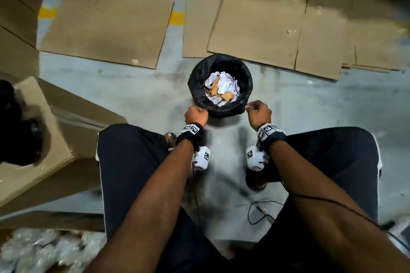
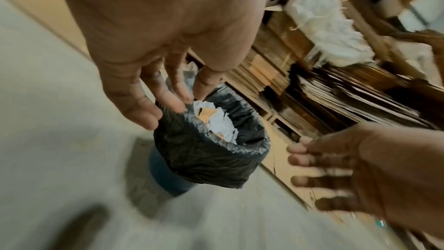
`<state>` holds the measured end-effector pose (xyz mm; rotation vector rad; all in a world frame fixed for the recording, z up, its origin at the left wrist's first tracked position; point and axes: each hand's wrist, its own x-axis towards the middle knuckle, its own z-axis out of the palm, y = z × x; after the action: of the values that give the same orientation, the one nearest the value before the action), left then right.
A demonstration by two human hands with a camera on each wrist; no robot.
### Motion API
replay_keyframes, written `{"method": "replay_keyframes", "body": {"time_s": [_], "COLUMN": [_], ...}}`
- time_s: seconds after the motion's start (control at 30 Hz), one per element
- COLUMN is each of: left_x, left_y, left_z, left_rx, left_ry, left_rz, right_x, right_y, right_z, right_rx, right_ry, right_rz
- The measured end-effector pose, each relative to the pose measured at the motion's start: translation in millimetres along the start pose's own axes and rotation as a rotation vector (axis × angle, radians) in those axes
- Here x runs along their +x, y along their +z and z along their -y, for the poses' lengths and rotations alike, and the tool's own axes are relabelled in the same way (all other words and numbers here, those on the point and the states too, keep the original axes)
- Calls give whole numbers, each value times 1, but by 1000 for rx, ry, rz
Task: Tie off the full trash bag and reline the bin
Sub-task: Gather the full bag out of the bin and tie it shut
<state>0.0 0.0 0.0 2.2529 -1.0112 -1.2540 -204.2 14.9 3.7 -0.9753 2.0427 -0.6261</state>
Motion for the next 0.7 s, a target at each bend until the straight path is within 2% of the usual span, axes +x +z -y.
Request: {"method": "replay_keyframes", "body": {"time_s": [0.17, 0.27, 0.37, 0.5, 0.6, 0.7], "left_x": [44, 66, 67, 49, 26, 13], "left_y": [30, 48, 51, 43, 37, 40], "left_z": [-2, 10, 15, 22, 32, 64], "left_rx": [-198, -233, -325, -243, -199, -144], "left_ry": [-191, -208, -214, -192, -195, -189], "left_rz": [-16, -4, -13, -10, 25, 78], "right_x": [59, 65, 74, 57, 39, -1], "right_y": [35, 42, 49, 45, 43, 32], "right_z": [-12, 2, -7, -17, -49, -63], "right_rx": [172, 259, 261, 270, 268, 205], "right_ry": [252, 333, 361, 409, 465, 464], "right_rz": [31, 36, 34, 88, 126, 198]}}
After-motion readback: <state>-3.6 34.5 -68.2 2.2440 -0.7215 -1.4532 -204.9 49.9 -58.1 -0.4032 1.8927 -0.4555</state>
